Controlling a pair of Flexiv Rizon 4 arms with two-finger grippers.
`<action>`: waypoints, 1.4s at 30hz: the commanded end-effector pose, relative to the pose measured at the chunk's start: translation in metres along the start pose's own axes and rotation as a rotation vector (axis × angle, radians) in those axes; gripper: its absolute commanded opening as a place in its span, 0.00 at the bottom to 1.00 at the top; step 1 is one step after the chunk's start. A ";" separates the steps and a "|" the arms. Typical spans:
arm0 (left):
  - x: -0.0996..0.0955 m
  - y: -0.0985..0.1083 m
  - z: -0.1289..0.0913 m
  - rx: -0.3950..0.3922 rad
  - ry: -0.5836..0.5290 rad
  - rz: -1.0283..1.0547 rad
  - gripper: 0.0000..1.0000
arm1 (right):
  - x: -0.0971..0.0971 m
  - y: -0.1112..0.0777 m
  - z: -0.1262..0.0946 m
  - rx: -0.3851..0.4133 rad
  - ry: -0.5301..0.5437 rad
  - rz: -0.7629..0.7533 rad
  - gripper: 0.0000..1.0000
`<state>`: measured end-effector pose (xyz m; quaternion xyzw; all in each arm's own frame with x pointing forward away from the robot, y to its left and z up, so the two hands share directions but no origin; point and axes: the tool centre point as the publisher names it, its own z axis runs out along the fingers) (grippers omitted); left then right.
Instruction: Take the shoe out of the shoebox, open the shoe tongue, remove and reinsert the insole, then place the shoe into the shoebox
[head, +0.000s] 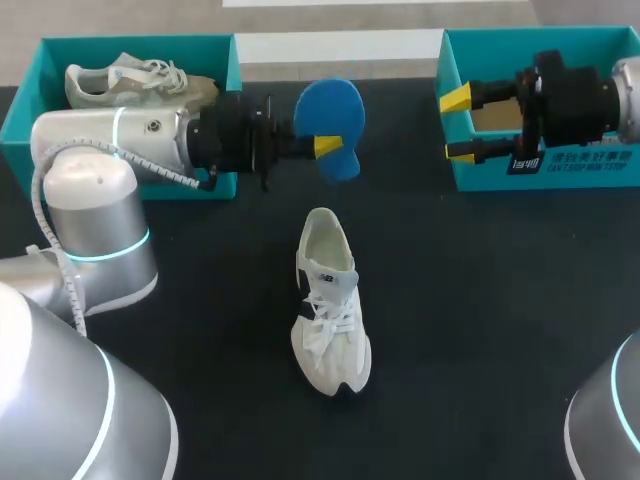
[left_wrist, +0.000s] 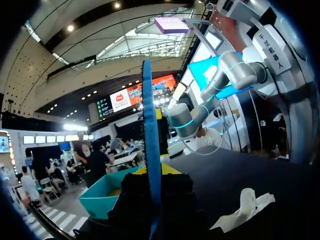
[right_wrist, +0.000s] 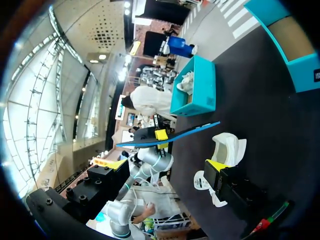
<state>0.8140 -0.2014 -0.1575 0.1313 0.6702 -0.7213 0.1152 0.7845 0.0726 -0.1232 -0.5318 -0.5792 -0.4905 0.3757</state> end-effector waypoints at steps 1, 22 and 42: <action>-0.008 -0.002 -0.002 -0.162 0.097 1.329 0.00 | 0.000 0.000 0.002 -0.001 -0.003 0.001 1.00; -0.010 -0.005 -0.002 -0.195 0.052 1.536 0.00 | 0.000 0.000 0.002 -0.001 -0.003 0.001 1.00; -0.012 -0.005 -0.001 -0.197 0.039 1.532 0.00 | -0.002 -0.002 0.012 0.026 0.003 -0.001 1.00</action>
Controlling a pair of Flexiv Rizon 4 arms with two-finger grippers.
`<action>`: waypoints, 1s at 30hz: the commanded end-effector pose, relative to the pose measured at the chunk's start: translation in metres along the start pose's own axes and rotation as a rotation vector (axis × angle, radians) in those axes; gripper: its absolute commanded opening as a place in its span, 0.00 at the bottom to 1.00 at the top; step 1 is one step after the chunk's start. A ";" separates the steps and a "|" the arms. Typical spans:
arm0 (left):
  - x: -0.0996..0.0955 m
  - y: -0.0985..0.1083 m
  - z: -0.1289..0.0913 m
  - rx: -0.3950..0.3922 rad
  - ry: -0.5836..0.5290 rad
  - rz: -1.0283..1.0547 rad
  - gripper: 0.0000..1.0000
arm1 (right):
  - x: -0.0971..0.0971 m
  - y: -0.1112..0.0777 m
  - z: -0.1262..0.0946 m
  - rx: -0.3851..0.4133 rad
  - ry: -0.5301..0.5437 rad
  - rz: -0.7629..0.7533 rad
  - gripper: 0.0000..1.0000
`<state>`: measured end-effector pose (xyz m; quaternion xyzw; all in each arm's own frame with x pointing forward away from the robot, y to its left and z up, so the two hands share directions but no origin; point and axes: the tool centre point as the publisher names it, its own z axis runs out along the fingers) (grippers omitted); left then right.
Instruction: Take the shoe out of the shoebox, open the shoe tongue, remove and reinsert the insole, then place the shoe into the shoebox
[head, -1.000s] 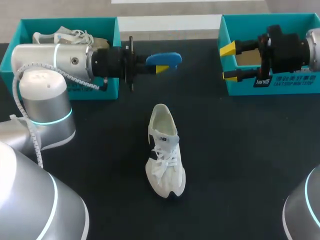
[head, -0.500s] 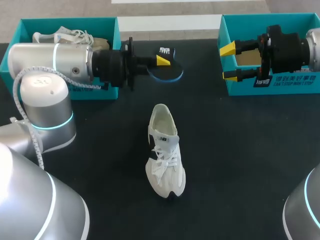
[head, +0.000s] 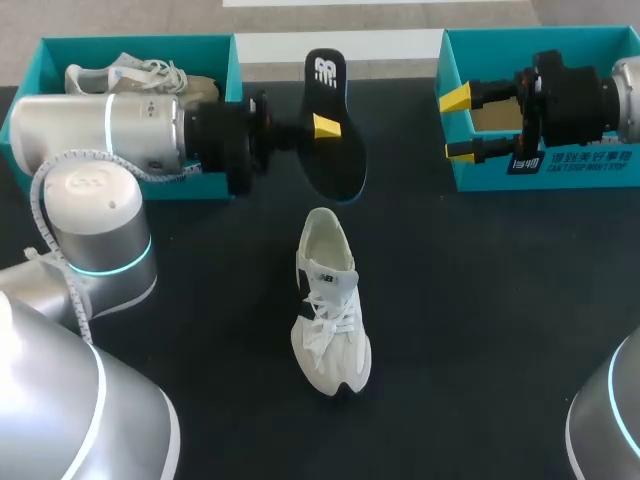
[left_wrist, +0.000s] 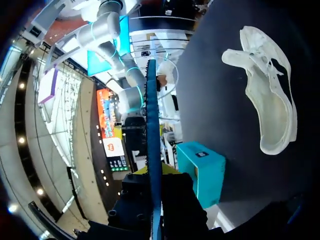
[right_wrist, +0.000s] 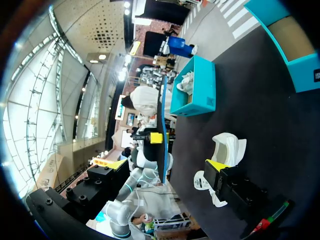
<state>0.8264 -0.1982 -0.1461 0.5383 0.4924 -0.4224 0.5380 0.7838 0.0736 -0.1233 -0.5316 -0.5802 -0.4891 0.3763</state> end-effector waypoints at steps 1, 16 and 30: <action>0.001 -0.002 0.003 -0.046 -0.017 0.149 0.00 | -0.002 -0.001 0.013 0.027 0.004 -0.003 1.00; 0.002 0.008 0.024 -0.079 -0.054 0.110 0.00 | -0.001 -0.005 0.059 0.101 0.033 -0.041 1.00; -0.003 0.008 0.047 -0.083 -0.103 0.061 0.00 | -0.004 -0.004 0.081 0.155 0.054 -0.045 0.45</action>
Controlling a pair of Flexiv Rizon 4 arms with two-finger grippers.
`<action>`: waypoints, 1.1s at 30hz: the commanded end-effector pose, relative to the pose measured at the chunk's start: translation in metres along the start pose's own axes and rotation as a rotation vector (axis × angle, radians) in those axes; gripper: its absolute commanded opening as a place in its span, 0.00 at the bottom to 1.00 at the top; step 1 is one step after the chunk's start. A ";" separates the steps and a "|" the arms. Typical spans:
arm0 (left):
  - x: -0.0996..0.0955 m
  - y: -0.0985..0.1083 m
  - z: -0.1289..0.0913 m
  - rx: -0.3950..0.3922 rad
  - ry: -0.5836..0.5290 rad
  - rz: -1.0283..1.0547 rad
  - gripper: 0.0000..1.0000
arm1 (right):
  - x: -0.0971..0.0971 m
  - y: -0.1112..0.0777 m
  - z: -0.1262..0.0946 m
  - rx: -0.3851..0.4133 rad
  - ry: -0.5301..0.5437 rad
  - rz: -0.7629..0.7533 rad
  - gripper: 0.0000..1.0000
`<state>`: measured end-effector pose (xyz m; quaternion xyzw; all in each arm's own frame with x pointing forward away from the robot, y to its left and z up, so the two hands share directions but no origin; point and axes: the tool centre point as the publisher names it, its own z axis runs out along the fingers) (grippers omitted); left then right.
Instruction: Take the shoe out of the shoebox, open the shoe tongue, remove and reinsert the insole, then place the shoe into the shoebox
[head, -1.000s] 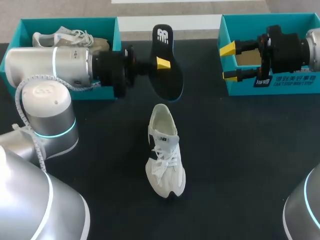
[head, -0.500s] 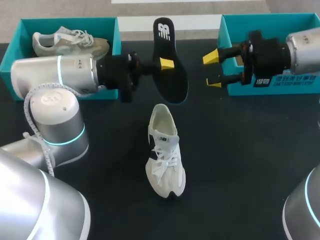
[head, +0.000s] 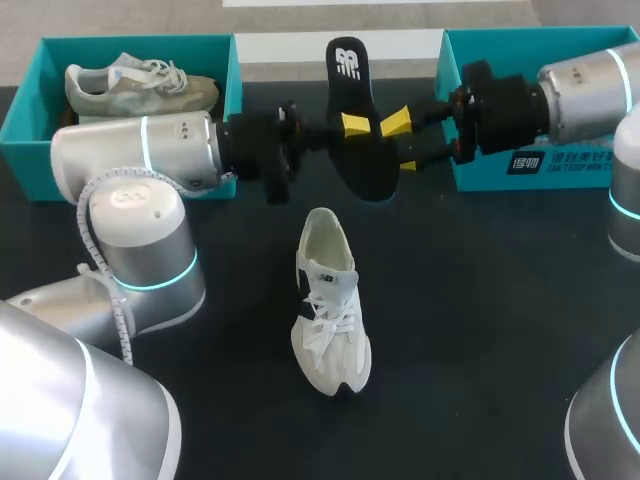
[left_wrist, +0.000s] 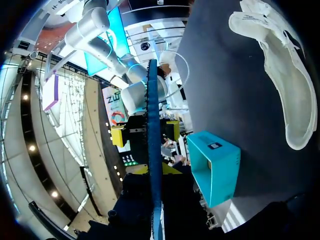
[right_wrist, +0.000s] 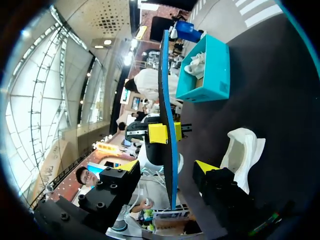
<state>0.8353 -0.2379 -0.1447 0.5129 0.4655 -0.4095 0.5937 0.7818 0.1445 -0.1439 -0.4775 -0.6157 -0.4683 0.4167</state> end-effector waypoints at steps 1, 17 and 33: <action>0.000 0.001 0.008 -0.005 -0.013 -0.005 0.00 | -0.003 0.006 0.007 0.014 0.004 0.001 0.44; -0.001 0.000 0.019 0.007 -0.041 -0.030 0.00 | -0.005 0.011 0.015 0.040 0.021 -0.004 0.21; 0.002 0.002 0.030 0.007 -0.044 -0.036 0.00 | -0.008 0.011 0.016 0.051 0.024 -0.006 0.00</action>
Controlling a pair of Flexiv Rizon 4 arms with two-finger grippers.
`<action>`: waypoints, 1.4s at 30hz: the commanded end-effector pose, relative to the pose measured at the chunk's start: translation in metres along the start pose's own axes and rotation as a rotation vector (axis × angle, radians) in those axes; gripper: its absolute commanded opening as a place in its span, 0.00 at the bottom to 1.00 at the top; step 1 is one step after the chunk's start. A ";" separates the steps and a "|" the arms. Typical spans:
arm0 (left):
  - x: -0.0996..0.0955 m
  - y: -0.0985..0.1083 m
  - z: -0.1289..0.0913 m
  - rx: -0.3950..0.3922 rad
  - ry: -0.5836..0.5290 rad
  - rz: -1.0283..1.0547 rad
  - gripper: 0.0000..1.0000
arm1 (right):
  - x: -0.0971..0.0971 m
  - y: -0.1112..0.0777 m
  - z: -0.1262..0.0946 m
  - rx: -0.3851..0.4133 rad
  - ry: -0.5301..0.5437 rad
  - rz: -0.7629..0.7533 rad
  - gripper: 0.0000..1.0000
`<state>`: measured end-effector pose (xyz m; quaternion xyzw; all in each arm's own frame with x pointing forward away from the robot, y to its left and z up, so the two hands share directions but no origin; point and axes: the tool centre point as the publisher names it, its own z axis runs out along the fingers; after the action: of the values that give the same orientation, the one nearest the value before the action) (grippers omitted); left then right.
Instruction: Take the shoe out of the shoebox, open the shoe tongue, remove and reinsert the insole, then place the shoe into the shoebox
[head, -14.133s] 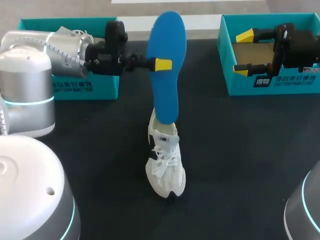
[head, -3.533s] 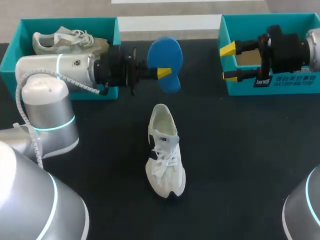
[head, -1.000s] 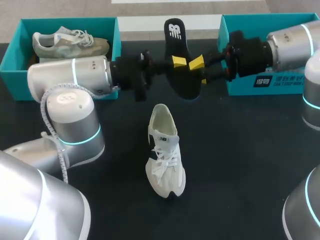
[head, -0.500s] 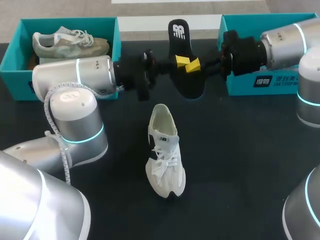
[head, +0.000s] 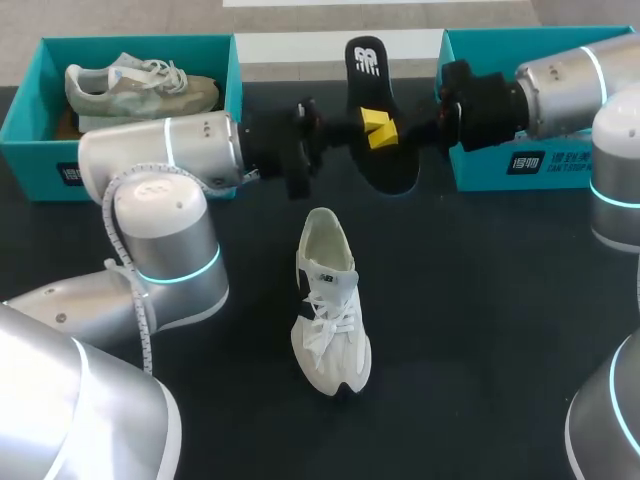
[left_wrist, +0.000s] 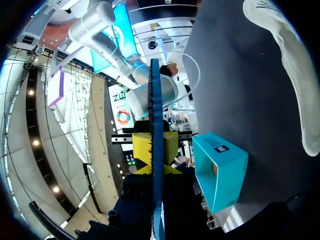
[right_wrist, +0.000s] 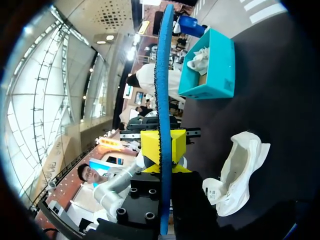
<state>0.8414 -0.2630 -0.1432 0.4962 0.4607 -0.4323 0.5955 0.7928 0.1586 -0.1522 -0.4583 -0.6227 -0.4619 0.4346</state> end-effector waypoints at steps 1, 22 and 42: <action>0.002 -0.001 0.004 0.010 0.005 0.007 0.17 | -0.001 0.000 0.001 0.006 -0.004 0.001 0.00; 0.019 0.006 -0.091 -0.150 0.106 -0.241 1.00 | -0.011 0.015 -0.027 -0.171 -0.010 -0.142 0.00; 0.035 0.011 -0.116 -0.247 0.136 -0.383 1.00 | 0.004 0.025 -0.022 -0.182 0.002 -0.393 0.00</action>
<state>0.8452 -0.1481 -0.1848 0.3509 0.6343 -0.4442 0.5265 0.8189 0.1405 -0.1393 -0.3643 -0.6550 -0.5931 0.2939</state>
